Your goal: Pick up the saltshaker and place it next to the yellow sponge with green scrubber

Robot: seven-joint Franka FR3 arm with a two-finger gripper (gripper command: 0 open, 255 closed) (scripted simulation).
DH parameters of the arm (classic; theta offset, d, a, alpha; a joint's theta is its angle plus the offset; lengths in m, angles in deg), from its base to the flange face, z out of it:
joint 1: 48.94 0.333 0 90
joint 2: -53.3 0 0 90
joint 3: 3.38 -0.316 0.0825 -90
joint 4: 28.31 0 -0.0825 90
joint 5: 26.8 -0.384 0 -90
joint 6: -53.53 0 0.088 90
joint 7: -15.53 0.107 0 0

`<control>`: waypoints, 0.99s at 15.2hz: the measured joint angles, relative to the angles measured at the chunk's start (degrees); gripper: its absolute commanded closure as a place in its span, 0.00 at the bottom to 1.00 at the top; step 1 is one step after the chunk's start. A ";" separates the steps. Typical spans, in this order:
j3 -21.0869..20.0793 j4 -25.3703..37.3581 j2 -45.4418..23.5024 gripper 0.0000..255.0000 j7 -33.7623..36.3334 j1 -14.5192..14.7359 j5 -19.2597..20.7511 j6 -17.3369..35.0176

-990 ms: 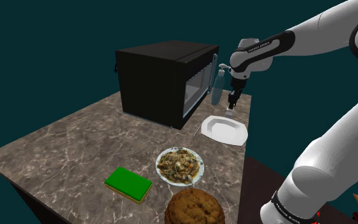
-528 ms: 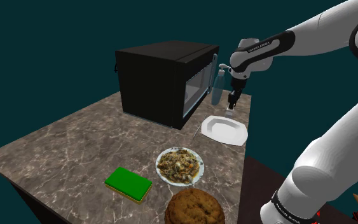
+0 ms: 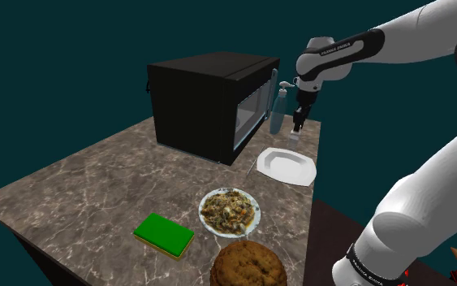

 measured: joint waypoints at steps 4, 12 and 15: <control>-0.34 2.14 1.09 1.00 0.25 0.01 0.25 -3.20; -0.82 7.53 1.95 1.00 0.36 0.14 0.25 -9.39; -0.93 9.78 2.04 1.00 0.28 0.19 0.20 -11.74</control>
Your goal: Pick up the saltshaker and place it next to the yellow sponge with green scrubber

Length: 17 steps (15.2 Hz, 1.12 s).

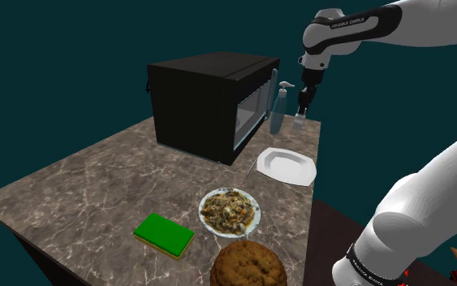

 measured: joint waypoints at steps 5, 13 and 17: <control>-0.22 4.03 -0.13 1.00 -0.06 0.14 -0.17 -3.90; -3.56 4.68 2.09 1.00 4.55 1.71 -0.44 -6.96; -7.45 1.90 5.07 1.00 10.10 3.38 -0.92 -7.35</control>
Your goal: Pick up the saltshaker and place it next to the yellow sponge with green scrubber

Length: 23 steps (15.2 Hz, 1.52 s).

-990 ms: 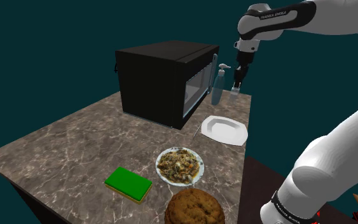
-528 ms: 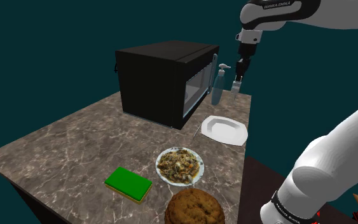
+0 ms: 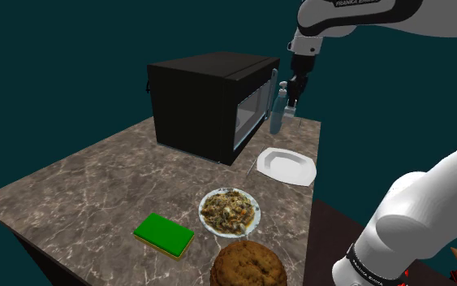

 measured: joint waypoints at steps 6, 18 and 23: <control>-6.26 -2.68 2.50 1.00 8.78 2.92 -1.88 -0.11; -18.10 -1.16 0.36 1.00 25.36 8.97 -6.54 0.49; -22.82 1.74 -2.79 1.00 32.23 11.41 -7.86 0.97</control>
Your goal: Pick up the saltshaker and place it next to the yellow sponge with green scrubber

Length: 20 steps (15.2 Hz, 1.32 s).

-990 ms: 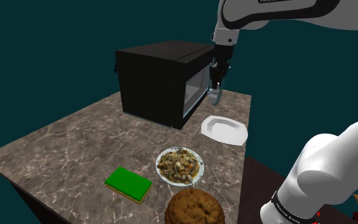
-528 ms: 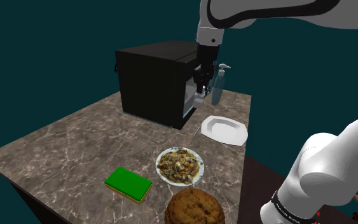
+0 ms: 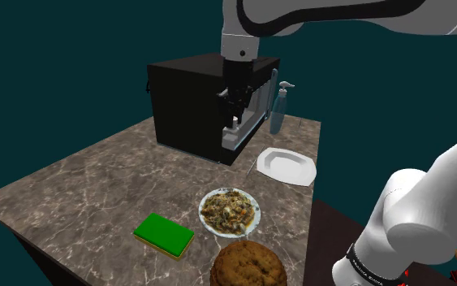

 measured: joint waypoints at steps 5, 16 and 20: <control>-4.78 5.23 -4.70 1.00 7.31 2.51 -0.46 -0.30; -10.75 12.27 -14.21 1.00 17.44 6.25 1.22 2.20; -10.87 9.22 -14.17 1.00 17.59 6.36 1.18 5.21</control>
